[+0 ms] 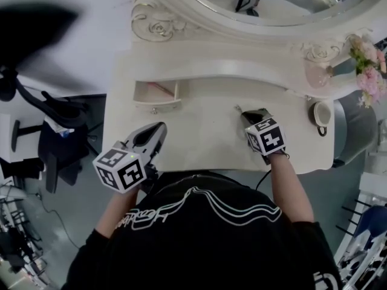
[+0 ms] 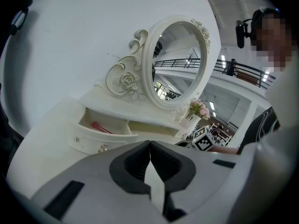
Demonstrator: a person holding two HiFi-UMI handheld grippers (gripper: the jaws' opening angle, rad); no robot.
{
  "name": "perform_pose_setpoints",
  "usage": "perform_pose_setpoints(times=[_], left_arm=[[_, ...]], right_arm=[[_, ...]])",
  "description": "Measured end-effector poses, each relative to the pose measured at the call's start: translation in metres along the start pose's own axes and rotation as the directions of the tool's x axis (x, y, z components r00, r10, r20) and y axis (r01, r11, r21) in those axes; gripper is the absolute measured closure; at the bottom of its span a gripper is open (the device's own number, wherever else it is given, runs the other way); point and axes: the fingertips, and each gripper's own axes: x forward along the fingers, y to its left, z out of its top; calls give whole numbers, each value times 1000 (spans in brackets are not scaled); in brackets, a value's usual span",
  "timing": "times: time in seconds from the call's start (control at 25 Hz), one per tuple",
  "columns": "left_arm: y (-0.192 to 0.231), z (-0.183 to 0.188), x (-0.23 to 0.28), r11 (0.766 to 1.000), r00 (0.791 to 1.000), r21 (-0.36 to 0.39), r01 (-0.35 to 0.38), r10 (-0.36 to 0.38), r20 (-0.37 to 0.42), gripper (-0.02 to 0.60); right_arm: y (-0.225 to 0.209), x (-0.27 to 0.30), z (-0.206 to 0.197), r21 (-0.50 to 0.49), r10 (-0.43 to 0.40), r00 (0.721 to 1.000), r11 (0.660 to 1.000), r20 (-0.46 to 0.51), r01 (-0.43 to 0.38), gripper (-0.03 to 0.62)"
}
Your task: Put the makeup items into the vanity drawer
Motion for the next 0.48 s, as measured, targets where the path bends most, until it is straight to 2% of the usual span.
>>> perform_pose_setpoints(times=[0.24,0.48], left_arm=[[7,6,0,1000,1000,6,25,-25,-4,558],[21,21,-8,999,999,20,38,-38,-16,558]], right_arm=[[5,-5,7,10,-7,1000,1000,10,7,559],[28,-21,50,-2,17,997,1000,80,-17,560]])
